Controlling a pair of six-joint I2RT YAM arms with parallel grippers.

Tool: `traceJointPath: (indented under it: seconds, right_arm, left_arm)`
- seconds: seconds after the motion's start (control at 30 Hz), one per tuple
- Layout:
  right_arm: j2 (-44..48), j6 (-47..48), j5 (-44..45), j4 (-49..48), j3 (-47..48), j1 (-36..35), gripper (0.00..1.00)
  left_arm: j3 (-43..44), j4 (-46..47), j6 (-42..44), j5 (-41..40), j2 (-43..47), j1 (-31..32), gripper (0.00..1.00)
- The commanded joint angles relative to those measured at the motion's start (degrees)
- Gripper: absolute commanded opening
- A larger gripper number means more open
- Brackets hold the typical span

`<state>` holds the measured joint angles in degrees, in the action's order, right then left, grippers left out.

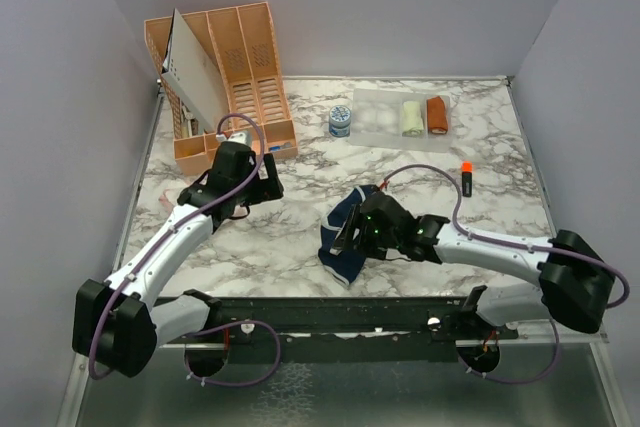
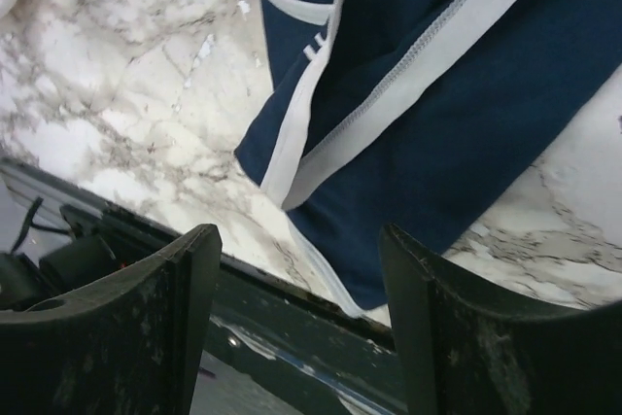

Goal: Roll the underwear
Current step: Flatten out the underwear at the center of the board.

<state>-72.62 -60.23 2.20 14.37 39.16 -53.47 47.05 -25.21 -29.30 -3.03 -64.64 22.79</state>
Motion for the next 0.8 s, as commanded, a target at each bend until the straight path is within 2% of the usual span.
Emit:
traceJointPath:
  seconds: [0.0,0.1,0.2,0.53,0.77]
  right_arm:
    - [-6.06,-12.31,2.29,-7.41,-0.19,-1.52,0.68]
    - [-7.96,-14.88,2.71,-8.96,-0.2,-1.98,0.65]
    - [-8.24,-16.91,4.89,-9.32,-0.4,-1.96,0.57]
    - [-11.06,-17.7,3.53,-6.92,1.15,-1.97,0.54]
    - [-12.48,-17.47,2.41,-10.01,0.44,-1.92,0.39]
  left_arm:
    - [-0.99,0.16,0.38,1.0,0.74,-1.94,0.99]
    - [-1.72,0.34,0.47,1.8,1.4,-2.45,0.99]
    - [-2.42,0.62,0.47,2.67,1.96,-2.74,0.99]
    - [-2.84,1.22,0.91,4.52,1.23,-3.27,0.99]
    - [-3.02,1.39,0.91,4.93,1.11,-3.43,0.99]
